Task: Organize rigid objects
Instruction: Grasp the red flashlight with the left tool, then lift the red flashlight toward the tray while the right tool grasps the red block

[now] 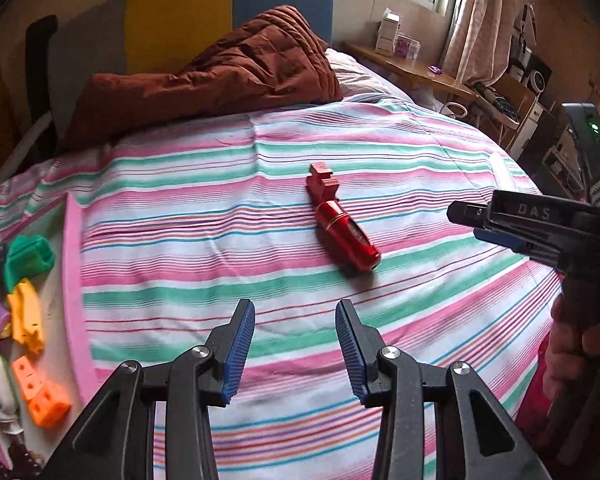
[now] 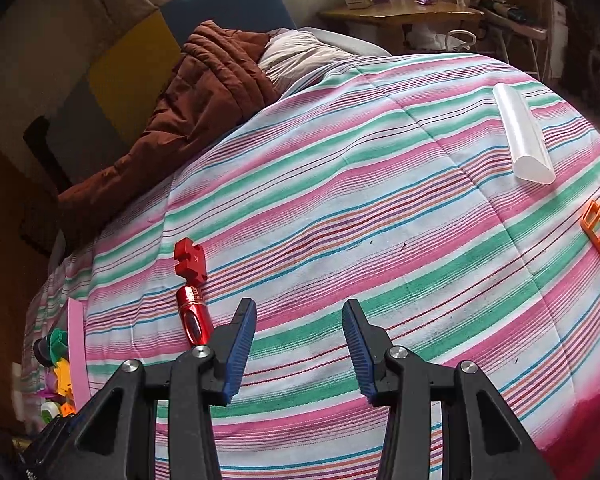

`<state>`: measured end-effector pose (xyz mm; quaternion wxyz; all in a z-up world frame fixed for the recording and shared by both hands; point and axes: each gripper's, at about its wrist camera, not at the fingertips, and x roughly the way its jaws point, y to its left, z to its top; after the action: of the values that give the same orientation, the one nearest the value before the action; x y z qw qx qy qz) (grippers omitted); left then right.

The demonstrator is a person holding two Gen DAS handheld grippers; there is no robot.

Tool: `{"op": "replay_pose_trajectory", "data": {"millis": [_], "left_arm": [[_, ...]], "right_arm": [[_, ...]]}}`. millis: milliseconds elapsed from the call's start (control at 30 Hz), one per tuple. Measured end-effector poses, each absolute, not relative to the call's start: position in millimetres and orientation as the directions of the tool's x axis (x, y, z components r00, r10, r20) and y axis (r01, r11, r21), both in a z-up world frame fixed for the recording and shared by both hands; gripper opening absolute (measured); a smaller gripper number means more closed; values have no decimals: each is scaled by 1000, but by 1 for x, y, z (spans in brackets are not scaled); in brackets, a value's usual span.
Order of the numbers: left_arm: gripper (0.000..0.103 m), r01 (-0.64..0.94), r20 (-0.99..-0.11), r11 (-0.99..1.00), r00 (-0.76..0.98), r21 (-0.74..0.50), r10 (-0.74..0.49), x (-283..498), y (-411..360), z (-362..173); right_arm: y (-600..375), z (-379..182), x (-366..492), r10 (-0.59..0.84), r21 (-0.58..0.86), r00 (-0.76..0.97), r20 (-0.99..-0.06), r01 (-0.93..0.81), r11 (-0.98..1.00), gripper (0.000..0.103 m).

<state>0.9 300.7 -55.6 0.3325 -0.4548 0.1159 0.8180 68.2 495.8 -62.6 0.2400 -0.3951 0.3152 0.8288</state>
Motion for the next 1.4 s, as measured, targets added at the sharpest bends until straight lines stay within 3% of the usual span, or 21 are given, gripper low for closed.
{"op": "replay_pose_trajectory", "data": {"millis": [600,867,900,933,1000,1400], "left_arm": [[42,-576,-838,-773,-257,-267,481,-39,369,-72],[42,-557,-874,-809,-280,-189,397,-59,396,-100],[38,-558,-873,-809,-283,-187,397,-60,396,-103],[31,-567,-866,-804,-298,-178,402,-59,395,-102],[26,-586,-865,-790,-289,-179,411,-56,392,-102],[26,-661,-824,-742,-356,-111,441,-8,293,-100]], "right_arm": [[508,-60,77,114,413,-608,-786,-653,-634,46],[508,-57,75,107,422,-617,-780,-644,-638,46],[508,-57,74,108,420,-617,-779,-642,-641,46],[508,-58,74,110,412,-613,-783,-643,-646,46],[508,-59,74,108,411,-610,-785,-644,-645,46],[484,-78,57,30,378,-569,-822,-583,-719,46]]}}
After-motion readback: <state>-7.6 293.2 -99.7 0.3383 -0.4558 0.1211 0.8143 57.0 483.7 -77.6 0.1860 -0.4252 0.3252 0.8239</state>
